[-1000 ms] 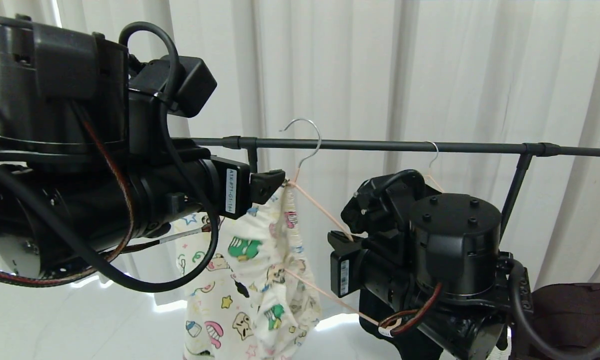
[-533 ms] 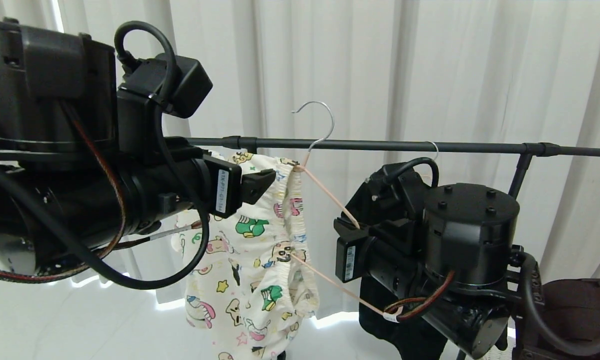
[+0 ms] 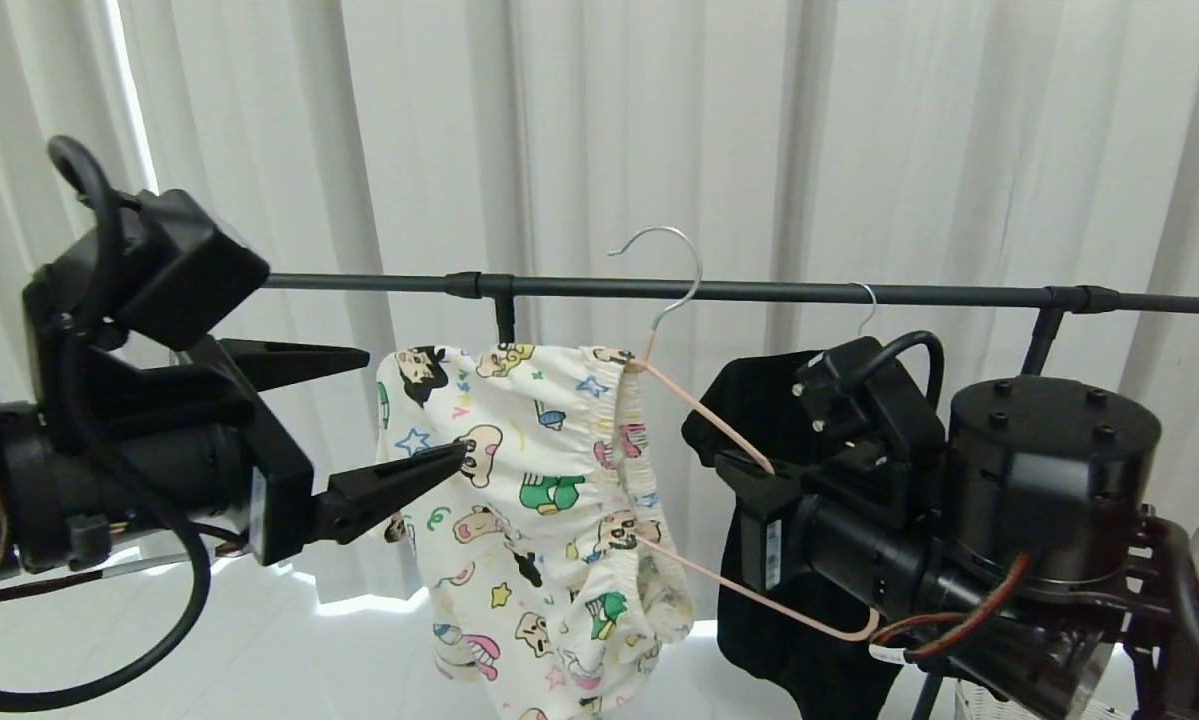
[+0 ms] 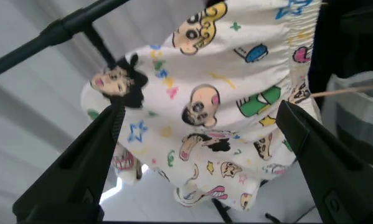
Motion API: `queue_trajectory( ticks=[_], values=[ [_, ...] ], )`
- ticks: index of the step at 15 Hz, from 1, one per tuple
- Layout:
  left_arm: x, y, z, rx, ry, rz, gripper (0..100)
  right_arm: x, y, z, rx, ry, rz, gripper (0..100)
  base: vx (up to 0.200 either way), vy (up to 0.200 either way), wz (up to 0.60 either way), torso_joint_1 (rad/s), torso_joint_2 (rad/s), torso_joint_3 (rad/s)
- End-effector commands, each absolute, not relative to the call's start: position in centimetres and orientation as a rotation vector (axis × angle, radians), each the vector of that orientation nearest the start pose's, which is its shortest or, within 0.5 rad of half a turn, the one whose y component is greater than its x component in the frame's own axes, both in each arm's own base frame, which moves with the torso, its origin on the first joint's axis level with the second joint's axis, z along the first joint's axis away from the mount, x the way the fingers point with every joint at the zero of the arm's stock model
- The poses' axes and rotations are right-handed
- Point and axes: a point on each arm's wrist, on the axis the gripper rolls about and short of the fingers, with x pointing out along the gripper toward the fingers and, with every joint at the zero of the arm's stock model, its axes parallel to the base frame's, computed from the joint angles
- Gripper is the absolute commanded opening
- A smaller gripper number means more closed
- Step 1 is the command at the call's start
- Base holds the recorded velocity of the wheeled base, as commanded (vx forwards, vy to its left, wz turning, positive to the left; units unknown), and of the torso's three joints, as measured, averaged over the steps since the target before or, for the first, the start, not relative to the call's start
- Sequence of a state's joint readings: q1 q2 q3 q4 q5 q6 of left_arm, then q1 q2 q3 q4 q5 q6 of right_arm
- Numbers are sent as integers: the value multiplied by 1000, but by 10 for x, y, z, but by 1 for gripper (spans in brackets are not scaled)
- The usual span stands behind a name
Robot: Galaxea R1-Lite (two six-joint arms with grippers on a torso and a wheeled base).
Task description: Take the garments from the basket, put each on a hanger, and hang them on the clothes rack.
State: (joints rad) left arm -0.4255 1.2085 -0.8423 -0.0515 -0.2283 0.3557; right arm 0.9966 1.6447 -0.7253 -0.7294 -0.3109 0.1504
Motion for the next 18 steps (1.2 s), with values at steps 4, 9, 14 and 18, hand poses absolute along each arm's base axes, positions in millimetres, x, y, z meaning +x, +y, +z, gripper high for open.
queue_trajectory(
  ticks=[4,9,14,18],
  values=[
    [145,-67,260,335,119,-890,100,135,203,185,-38,200,789,0,0,0,0,0,0,0],
    [125,-88,231,393,133,-1187,100,107,188,174,-80,219,921,0,0,0,0,0,0,0],
    [121,-93,202,396,241,-1243,100,86,194,167,-118,233,1010,0,0,0,0,0,0,0],
    [126,-96,192,395,295,-1253,100,87,195,166,-149,222,1018,0,0,0,0,0,0,0]
  ],
)
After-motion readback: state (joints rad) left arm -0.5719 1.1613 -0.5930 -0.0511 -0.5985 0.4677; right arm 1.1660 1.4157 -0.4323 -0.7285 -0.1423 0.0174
